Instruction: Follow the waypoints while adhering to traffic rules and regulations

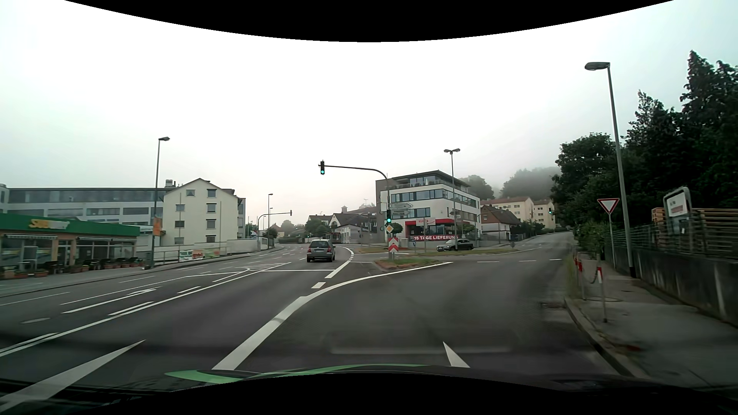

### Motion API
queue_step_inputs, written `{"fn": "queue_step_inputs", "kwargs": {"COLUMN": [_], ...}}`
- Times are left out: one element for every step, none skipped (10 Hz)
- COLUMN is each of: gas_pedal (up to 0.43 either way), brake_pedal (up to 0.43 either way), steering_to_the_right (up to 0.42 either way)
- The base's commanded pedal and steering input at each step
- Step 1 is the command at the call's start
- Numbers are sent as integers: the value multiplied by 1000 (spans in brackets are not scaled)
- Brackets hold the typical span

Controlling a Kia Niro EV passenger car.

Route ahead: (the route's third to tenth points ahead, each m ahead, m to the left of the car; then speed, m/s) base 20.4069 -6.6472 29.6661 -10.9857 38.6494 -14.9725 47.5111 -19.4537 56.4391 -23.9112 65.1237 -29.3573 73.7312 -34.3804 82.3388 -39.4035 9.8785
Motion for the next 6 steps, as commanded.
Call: {"fn": "queue_step_inputs", "kwargs": {"gas_pedal": [0, 0, 130, 138, 197, 248], "brake_pedal": [0, 0, 0, 0, 0, 0], "steering_to_the_right": [111, 117, 121, 126, 130, 133]}}
